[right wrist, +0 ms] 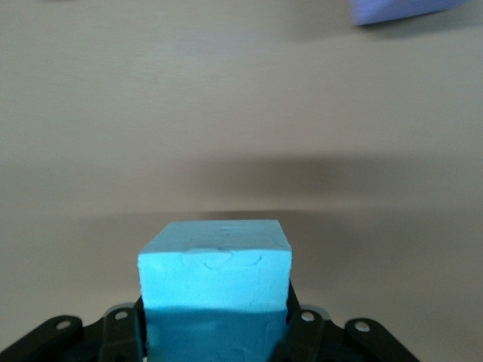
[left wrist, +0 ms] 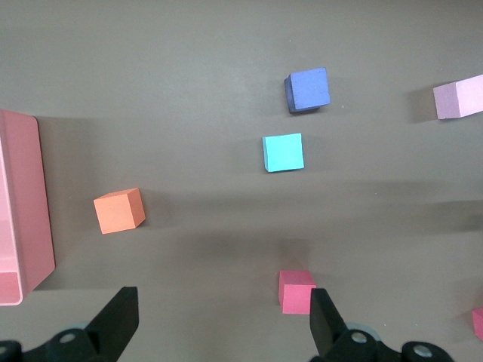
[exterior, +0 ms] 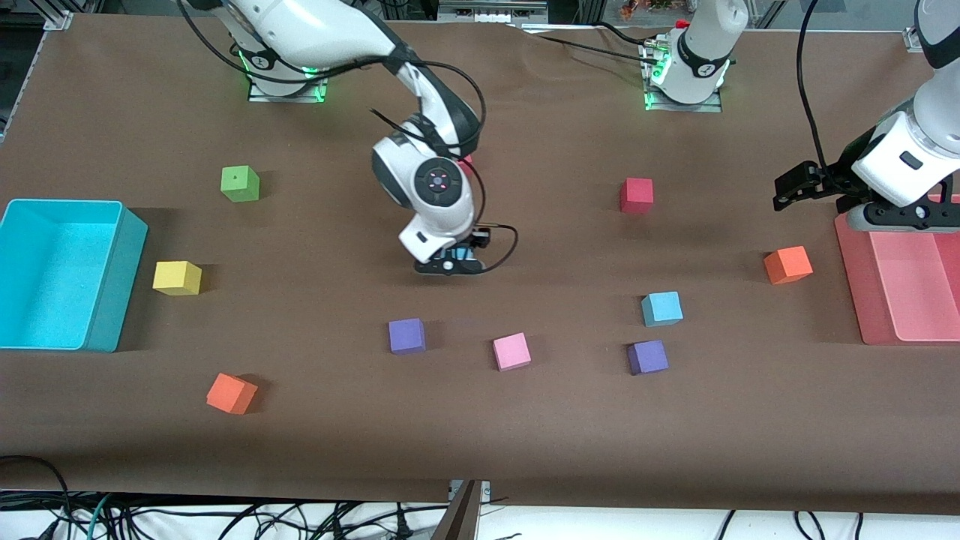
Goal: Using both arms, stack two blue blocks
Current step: 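Lift the cyan cube and carry it to the table's middle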
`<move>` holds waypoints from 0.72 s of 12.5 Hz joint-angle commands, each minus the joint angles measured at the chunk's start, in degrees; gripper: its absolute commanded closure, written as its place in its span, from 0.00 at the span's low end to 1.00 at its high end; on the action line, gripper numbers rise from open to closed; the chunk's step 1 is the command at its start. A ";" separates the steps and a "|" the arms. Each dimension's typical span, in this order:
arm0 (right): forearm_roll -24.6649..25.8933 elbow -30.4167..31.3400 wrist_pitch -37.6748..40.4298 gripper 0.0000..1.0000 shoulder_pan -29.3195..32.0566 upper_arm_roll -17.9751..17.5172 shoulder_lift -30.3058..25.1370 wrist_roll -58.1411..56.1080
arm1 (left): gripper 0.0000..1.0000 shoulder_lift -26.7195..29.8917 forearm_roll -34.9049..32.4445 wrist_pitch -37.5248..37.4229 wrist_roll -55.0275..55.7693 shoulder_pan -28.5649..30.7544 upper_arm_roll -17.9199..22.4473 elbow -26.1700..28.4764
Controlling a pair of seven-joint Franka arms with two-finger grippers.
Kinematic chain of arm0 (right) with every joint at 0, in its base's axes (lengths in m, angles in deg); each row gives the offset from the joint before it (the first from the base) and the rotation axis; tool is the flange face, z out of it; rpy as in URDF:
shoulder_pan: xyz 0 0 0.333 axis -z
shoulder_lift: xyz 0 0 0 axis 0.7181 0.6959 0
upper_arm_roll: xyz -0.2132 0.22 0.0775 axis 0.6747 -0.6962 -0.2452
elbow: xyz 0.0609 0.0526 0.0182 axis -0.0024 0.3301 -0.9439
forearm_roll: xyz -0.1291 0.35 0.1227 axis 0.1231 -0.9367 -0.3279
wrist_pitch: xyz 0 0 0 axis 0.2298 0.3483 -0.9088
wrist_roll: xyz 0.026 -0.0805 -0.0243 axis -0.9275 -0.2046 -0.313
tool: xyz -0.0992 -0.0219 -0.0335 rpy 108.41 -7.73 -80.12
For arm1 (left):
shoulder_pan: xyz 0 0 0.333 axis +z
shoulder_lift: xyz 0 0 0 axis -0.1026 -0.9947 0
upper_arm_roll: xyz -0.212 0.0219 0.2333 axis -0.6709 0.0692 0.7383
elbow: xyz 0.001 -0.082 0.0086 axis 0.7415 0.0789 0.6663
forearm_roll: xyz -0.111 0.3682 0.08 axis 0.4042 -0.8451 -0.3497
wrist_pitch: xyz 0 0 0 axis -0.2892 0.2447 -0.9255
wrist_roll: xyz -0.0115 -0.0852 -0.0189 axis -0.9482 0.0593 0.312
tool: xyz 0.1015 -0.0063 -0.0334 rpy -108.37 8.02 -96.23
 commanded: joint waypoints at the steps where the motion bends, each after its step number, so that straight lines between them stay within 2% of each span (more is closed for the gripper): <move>1: -0.25 -2.50 -4.35 0.68 -0.46 -0.27 4.38 0.54 | 0.00 0.13 -0.78 -0.04 -1.32 -0.45 0.33 0.08; 5: -0.34 -2.50 -6.39 0.67 -0.81 -0.27 5.98 0.54 | 0.00 0.13 -0.78 -0.31 -1.32 -0.45 0.42 0.08; 6: -0.25 -2.50 -6.39 0.59 -0.81 -0.35 5.89 0.54 | 0.00 0.13 -0.78 -0.39 -1.32 -0.45 0.42 0.08; 7: 0.01 -2.50 -6.39 0.13 -0.81 -0.35 5.89 0.54 | 0.00 0.13 -0.78 -0.39 -1.23 -0.45 0.42 0.08; 8: 0.10 -2.50 -6.39 0.00 -0.81 -0.35 5.72 -0.24 | 0.00 0.13 -0.78 -0.39 -1.32 -0.45 0.42 0.08; 9: 0.19 -2.50 -5.87 0.00 -0.81 -0.44 5.19 -0.51 | 0.00 0.13 -0.78 -0.39 -1.23 -0.45 0.42 0.08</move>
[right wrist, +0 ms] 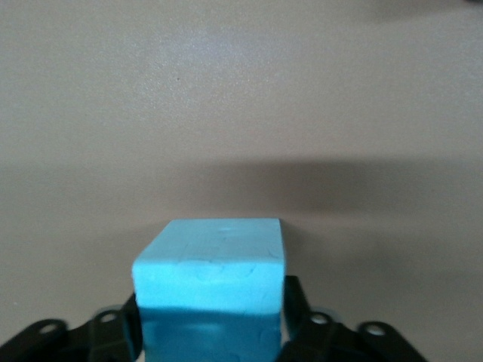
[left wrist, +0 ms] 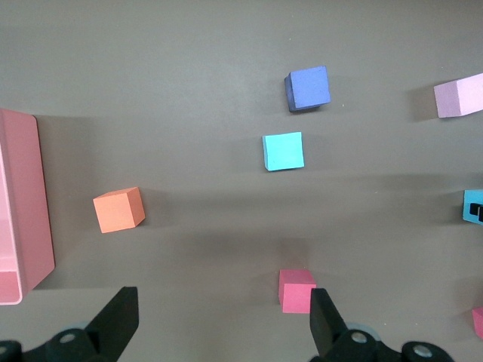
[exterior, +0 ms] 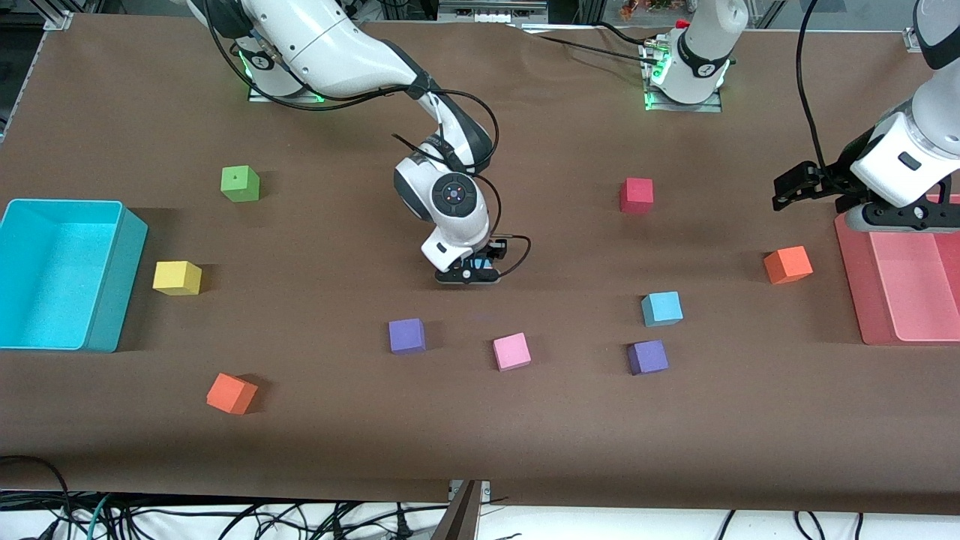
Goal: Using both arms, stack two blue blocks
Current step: 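Lift the cyan cube and carry it to the table's middle, then lower the cyan cube near the pink cube and open the right gripper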
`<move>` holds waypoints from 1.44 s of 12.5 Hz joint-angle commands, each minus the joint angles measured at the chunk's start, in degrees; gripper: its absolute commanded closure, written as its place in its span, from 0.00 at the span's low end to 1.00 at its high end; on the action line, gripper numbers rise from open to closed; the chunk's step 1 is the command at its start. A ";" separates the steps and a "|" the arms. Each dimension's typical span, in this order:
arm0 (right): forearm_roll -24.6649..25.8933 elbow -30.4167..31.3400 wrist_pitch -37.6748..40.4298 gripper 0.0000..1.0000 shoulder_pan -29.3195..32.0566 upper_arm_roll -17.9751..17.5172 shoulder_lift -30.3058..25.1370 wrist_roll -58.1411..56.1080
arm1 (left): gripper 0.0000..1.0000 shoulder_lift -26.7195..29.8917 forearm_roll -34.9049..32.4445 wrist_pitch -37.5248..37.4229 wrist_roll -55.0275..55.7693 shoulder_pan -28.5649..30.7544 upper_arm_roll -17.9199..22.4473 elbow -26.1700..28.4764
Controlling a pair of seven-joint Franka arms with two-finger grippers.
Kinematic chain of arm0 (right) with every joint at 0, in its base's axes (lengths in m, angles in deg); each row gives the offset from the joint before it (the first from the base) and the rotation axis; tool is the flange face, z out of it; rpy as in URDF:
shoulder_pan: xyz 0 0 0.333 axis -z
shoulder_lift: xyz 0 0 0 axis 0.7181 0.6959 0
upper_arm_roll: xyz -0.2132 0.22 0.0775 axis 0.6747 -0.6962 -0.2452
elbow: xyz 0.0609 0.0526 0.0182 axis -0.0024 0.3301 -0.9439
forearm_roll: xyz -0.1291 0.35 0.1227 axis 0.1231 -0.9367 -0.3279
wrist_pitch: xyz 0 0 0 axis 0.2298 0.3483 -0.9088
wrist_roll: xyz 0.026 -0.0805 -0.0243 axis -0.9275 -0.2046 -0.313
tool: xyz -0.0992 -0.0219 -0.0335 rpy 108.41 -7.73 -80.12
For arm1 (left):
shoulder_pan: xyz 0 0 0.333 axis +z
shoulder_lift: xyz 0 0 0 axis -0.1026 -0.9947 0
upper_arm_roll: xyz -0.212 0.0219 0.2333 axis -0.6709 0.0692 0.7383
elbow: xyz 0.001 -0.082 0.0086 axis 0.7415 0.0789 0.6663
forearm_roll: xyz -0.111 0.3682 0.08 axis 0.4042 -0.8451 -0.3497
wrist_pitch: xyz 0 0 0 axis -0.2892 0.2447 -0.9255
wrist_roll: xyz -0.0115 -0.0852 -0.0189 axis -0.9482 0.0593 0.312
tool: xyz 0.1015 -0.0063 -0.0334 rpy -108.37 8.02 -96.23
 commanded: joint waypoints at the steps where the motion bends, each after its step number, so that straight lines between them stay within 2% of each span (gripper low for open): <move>1: 0.16 -1.38 0.45 0.00 -0.09 -0.63 -0.27 -0.83 | 0.00 0.14 -0.78 -0.34 -1.32 -0.42 0.42 -0.03; 3: 0.07 -1.38 0.71 0.00 0.35 -1.33 -1.33 -0.92 | 0.00 0.05 -0.78 -0.34 -1.23 -0.42 0.42 -0.03; 5: 0.07 -1.29 4.21 0.00 1.31 -1.42 -5.09 -3.72 | 0.00 0.05 -0.78 -0.34 -1.32 -0.42 0.42 -0.03; 8: -0.10 1.25 13.34 0.00 5.34 -1.51 -13.43 -16.78 | 0.00 0.05 -0.78 -0.34 -1.23 -0.51 0.42 -0.03; 10: -1.15 4.84 17.84 0.00 9.65 -4.57 -19.32 -25.58 | 0.00 -0.03 -0.78 -0.34 -1.23 -0.60 0.42 -0.03; 11: -2.99 8.34 17.42 0.00 11.15 -5.63 -22.22 -28.41 | 0.00 -0.03 -0.78 -0.34 -1.23 -0.60 0.42 -0.03; 12: -7.27 12.56 15.50 0.00 12.03 -5.91 -24.60 -32.00 | 0.00 -0.03 -0.78 -0.34 -1.23 -0.60 0.42 -0.03; 15: -23.08 29.60 -1.69 0.00 14.15 -6.44 -29.54 -52.27 | 0.00 -0.21 -0.78 -0.34 -1.32 -0.60 0.42 -0.03; 18: -38.02 35.08 -9.28 0.00 14.50 -6.44 -29.46 -71.35 | 0.00 -0.30 -0.78 -0.34 -1.32 -0.68 0.68 -0.20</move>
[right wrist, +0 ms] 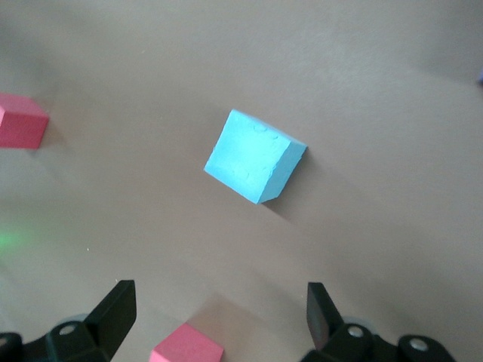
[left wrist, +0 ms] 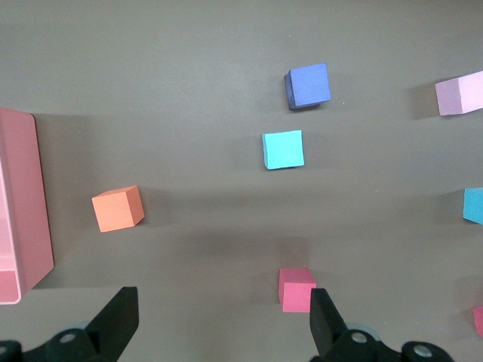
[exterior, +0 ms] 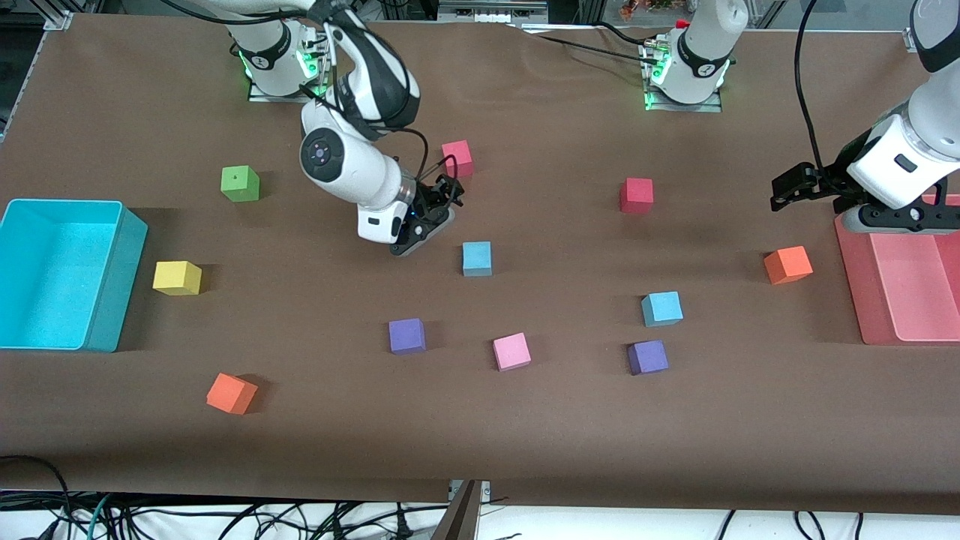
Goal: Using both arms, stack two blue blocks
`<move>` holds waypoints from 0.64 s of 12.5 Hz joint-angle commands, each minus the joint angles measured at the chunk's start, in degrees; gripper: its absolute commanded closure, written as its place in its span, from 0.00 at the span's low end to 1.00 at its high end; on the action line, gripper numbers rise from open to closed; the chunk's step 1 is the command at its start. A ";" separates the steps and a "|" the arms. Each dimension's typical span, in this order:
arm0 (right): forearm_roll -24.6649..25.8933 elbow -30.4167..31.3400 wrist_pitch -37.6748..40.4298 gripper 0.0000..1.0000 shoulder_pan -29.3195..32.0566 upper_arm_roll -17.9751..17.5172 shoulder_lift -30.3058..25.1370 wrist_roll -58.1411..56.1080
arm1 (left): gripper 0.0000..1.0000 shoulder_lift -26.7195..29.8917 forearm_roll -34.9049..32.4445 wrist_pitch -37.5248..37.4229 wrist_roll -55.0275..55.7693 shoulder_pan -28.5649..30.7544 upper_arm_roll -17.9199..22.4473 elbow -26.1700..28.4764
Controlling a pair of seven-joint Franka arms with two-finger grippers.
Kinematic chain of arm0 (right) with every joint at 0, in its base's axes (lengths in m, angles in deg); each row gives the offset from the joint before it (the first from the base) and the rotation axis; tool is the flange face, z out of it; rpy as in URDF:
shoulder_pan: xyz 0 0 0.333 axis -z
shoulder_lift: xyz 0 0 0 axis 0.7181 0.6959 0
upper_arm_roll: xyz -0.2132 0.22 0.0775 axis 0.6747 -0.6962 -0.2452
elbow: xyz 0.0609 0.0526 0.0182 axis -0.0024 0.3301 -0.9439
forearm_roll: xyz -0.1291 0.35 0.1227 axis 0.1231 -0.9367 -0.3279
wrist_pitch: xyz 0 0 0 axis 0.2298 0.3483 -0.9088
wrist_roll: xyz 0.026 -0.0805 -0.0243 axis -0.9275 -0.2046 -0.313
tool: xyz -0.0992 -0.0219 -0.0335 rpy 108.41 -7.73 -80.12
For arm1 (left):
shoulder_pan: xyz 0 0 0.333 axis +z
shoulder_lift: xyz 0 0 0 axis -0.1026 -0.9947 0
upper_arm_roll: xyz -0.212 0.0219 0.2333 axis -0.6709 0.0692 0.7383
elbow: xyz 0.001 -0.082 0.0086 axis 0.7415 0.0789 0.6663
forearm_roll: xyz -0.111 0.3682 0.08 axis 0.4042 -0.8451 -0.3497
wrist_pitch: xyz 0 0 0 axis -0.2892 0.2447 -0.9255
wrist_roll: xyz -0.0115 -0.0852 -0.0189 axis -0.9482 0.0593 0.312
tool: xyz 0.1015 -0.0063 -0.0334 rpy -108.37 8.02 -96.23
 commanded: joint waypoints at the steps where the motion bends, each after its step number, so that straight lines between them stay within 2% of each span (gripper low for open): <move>1: -12.21 5.97 -6.15 0.00 1.35 -1.21 -2.12 -16.52 | 0.00 -0.10 -0.78 -0.34 -1.32 -0.57 0.76 -0.29; 5: -30.50 6.77 -15.12 0.00 0.91 -1.21 2.80 -43.50 | 0.00 -0.10 -0.78 -0.34 -1.32 -0.66 0.76 -0.29; 7: -41.48 6.59 -17.50 0.00 0.38 -1.21 5.08 -58.26 | 0.00 -0.28 -0.78 -0.25 -1.32 -0.66 0.76 -0.29; 8: -48.76 6.33 -17.68 0.00 0.29 -1.21 6.57 -66.60 | 0.00 -1.06 -0.78 0.18 -1.41 -0.66 0.76 -0.20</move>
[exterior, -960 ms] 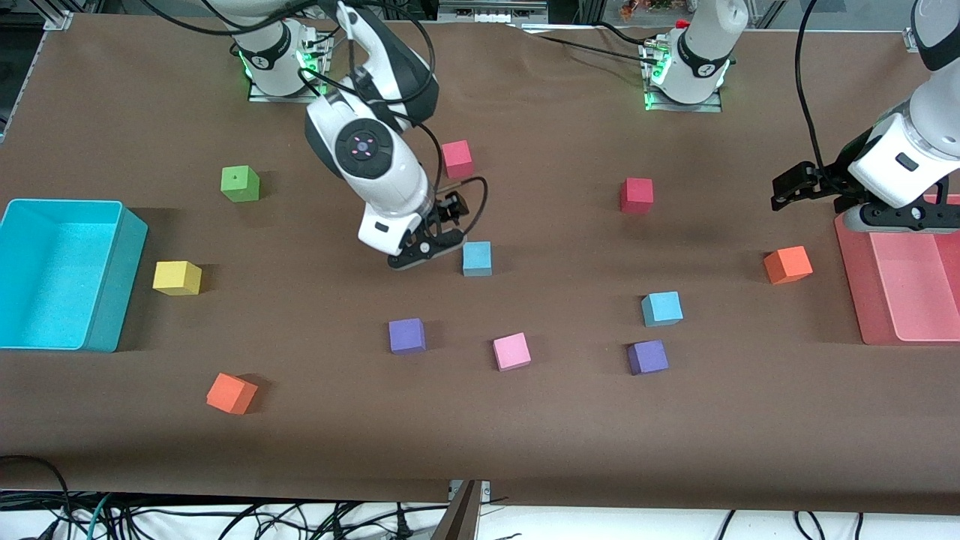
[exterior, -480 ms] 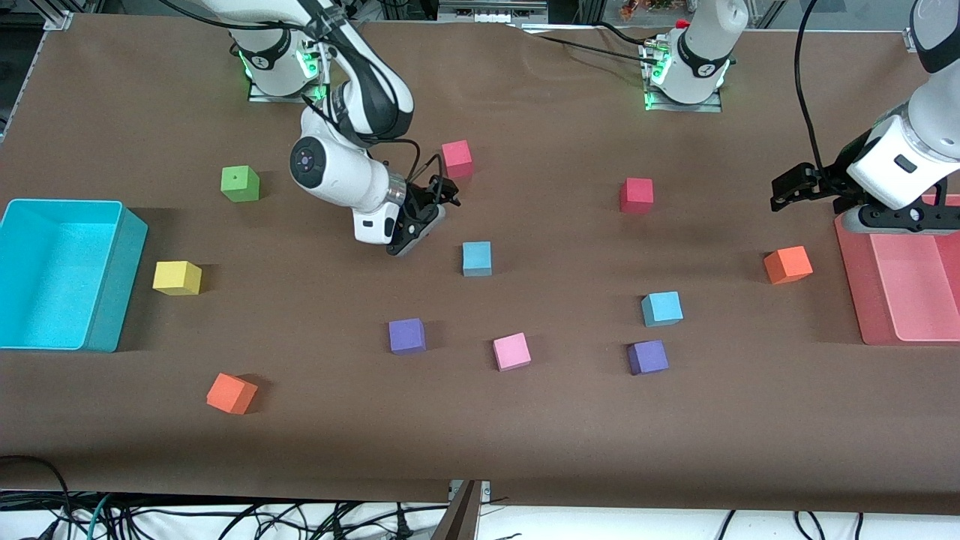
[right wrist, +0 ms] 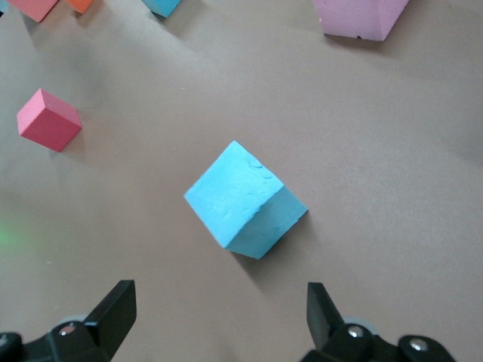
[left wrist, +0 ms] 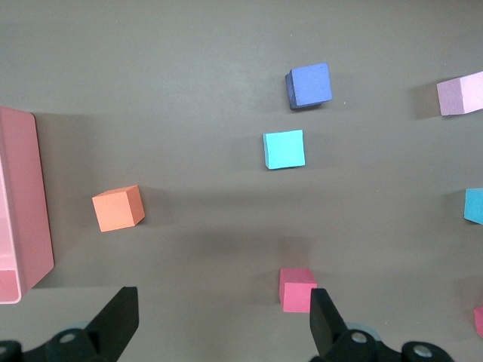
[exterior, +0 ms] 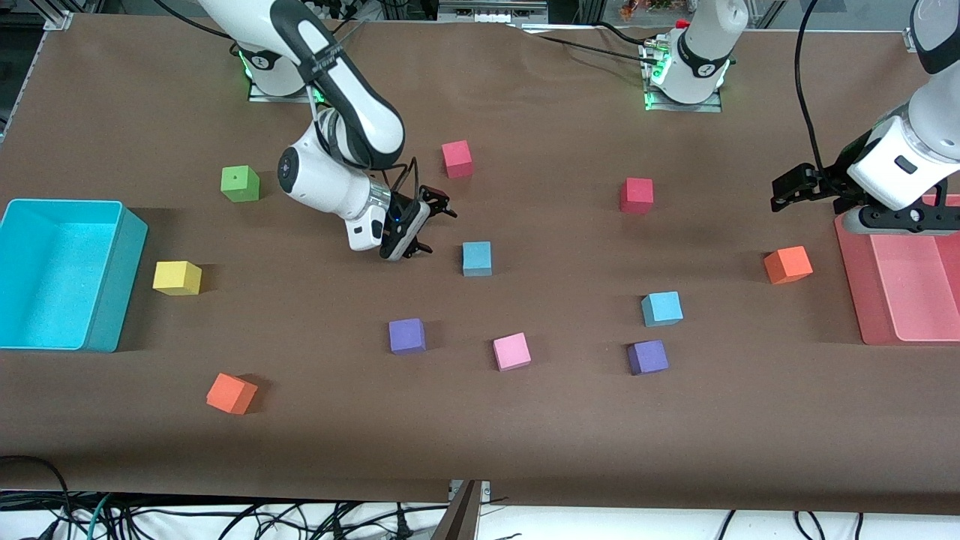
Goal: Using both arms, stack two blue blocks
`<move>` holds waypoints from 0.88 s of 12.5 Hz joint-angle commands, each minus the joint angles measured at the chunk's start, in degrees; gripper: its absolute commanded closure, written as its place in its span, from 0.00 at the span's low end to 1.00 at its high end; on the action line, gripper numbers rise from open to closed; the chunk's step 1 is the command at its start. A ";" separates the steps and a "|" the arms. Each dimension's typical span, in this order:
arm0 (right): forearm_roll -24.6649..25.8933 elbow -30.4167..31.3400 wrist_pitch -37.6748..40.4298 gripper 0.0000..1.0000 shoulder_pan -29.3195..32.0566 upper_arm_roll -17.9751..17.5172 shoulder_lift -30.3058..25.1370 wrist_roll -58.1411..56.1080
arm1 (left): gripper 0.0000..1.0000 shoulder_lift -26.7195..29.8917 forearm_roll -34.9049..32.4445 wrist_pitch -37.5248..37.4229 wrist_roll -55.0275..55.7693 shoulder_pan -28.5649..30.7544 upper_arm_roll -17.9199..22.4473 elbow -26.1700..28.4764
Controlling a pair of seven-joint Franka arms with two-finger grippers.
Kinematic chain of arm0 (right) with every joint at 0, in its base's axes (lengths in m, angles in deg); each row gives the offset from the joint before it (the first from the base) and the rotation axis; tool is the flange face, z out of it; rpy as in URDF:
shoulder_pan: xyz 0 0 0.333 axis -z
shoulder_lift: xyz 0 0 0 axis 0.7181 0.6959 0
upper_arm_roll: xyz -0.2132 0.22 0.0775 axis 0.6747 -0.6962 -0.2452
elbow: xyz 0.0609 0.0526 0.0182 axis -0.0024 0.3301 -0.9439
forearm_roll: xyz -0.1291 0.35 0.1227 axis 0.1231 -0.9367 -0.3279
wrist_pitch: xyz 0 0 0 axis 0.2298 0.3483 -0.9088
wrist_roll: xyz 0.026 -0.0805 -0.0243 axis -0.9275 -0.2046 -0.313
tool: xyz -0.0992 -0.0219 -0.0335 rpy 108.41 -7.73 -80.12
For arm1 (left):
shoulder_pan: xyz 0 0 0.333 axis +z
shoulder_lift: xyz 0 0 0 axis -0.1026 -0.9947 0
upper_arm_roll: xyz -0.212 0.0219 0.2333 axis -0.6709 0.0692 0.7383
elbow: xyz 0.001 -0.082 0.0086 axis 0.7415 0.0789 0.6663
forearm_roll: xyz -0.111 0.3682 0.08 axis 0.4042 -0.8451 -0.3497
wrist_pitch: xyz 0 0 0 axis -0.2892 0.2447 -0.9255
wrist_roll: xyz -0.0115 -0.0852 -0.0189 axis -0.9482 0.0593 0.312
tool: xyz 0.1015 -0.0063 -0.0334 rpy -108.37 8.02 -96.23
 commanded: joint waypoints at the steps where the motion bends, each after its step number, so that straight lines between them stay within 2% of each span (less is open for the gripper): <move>1: -16.16 -0.53 -1.93 0.00 -0.05 -0.89 3.14 -20.01 | 0.00 -1.99 -0.78 1.40 -1.32 -0.83 0.64 -0.21; 3: -30.33 -1.32 -1.76 0.00 -1.19 -0.81 5.60 -36.81 | 0.00 -5.50 -0.78 5.70 -0.71 -0.92 0.64 -0.21; 4: -34.83 -1.41 -1.49 0.00 -1.37 -0.81 6.57 -42.98 | 0.00 -8.13 -0.69 8.59 -0.53 -1.53 0.64 -0.12; 5: -37.14 -1.85 -1.40 0.00 -1.63 -0.81 7.19 -47.22 | 0.00 -10.77 -0.60 12.01 -0.44 -2.06 0.64 -0.04; 11: -39.27 -5.90 -1.40 0.00 -2.95 -0.28 10.36 -52.79 | 0.00 -22.82 0.45 28.63 2.64 -5.75 0.55 1.62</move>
